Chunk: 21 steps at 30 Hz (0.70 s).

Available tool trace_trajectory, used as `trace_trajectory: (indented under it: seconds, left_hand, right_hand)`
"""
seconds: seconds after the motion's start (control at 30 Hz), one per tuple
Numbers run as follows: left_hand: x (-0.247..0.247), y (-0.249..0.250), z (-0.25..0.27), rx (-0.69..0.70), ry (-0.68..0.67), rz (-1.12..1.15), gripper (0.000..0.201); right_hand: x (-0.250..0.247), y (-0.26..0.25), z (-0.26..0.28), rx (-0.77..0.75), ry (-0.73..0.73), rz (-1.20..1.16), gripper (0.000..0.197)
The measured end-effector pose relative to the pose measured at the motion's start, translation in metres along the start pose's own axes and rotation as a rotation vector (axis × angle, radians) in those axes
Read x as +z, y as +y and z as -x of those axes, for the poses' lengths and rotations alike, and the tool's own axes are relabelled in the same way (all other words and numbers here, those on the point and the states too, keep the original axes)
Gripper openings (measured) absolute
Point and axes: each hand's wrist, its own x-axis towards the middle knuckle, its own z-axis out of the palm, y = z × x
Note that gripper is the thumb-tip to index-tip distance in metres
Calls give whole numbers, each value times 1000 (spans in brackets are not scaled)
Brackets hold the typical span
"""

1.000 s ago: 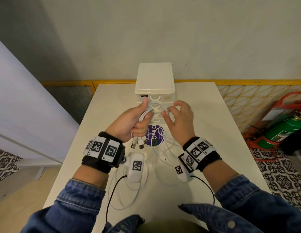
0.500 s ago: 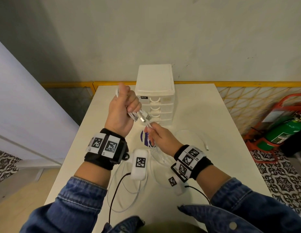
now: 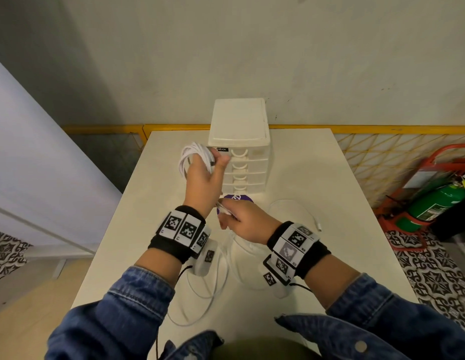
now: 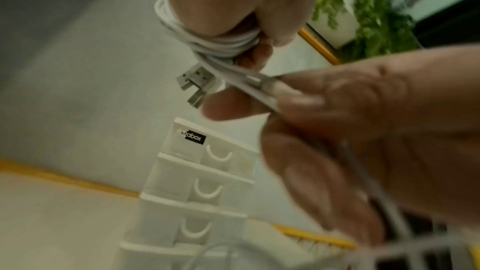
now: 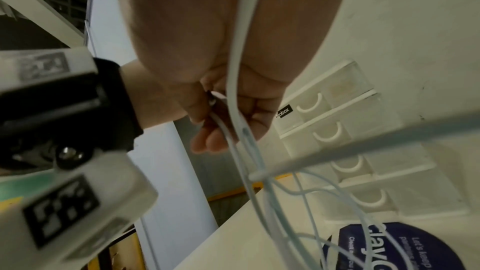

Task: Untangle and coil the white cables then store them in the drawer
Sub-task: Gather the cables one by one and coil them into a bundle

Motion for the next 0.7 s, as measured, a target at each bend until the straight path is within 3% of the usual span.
trace_trajectory:
  seconds: [0.1,0.2,0.47,0.53,0.6,0.7]
  left_hand:
    - [1,-9,5,34,-222,-376,24]
    - [0,-18,4,-80,-332,-491,36]
    - [-5,-20,8,-313,-585,-237,65]
    - [-7,-10,10,-399,-688,-164,69]
    - [-8,-3,13,-498,-788,-49,69]
    - [-9,0,18,-598,-889,56,56]
  right_hand:
    - [-7,3,0,46,33,-14,12]
    - [-12,3,3,29,131,-21,11]
    - [-25,12,1,-73,212,83,9]
    - [-27,11,1,-64,231,46,17]
    - [-31,14,0,-16,240,-18,28]
    - [-38,29,4,-4,217,12,28]
